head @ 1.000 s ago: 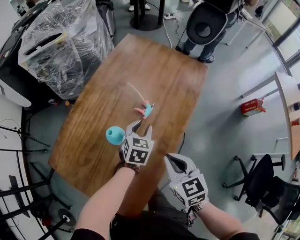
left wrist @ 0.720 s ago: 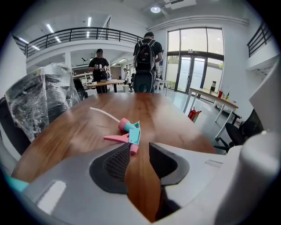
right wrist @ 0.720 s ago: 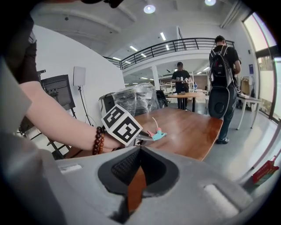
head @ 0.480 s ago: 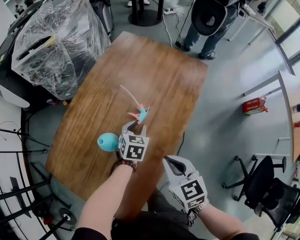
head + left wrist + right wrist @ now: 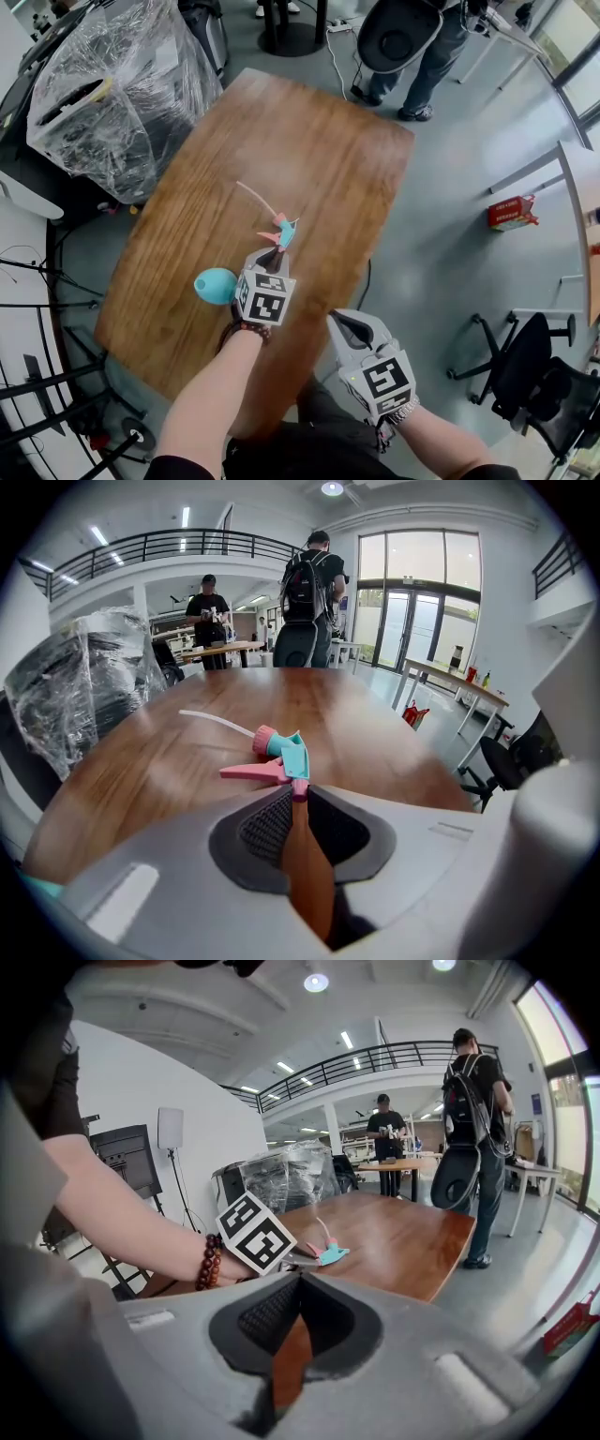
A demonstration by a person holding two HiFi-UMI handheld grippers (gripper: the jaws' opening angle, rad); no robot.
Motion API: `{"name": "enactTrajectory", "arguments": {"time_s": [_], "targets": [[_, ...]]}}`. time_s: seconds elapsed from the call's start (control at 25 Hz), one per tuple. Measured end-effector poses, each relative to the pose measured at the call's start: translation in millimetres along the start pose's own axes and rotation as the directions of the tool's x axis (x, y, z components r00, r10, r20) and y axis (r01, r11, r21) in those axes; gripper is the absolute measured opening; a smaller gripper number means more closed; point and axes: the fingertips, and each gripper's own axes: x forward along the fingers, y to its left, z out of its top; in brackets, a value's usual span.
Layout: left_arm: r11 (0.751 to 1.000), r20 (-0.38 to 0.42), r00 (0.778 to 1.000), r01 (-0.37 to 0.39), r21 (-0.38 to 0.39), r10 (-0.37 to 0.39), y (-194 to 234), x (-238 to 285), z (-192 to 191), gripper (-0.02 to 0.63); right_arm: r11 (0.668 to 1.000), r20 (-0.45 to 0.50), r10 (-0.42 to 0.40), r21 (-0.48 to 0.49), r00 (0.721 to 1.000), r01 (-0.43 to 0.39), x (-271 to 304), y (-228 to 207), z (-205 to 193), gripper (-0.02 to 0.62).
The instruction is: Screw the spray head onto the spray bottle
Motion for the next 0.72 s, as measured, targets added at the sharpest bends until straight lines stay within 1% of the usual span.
{"name": "enactTrajectory", "arguments": {"time_s": [0.2, 0.4, 0.6, 0.72], "targets": [[0.998, 0.013, 0.998, 0.062, 0.016, -0.062, -15, -16, 5, 0.067, 1.0, 0.02, -0.002, -0.017, 1.0, 0.003, -2, 1, 8, -0.006], [0.993, 0.061, 0.992, 0.112, 0.023, -0.113, -30, -41, 14, 0.066, 0.998, 0.036, -0.012, -0.053, 0.999, 0.014, -6, 8, 18, -0.006], [0.985, 0.104, 0.98, 0.171, 0.022, -0.172, -48, -78, 24, 0.066, 0.99, 0.041, -0.046, -0.131, 0.998, 0.051, -13, 8, 27, -0.006], [0.974, 0.135, 0.965, 0.225, 0.013, -0.225, -62, -102, 31, 0.066, 0.982, 0.036, -0.055, -0.179, 0.998, 0.06, -18, 8, 34, -0.006]]}}
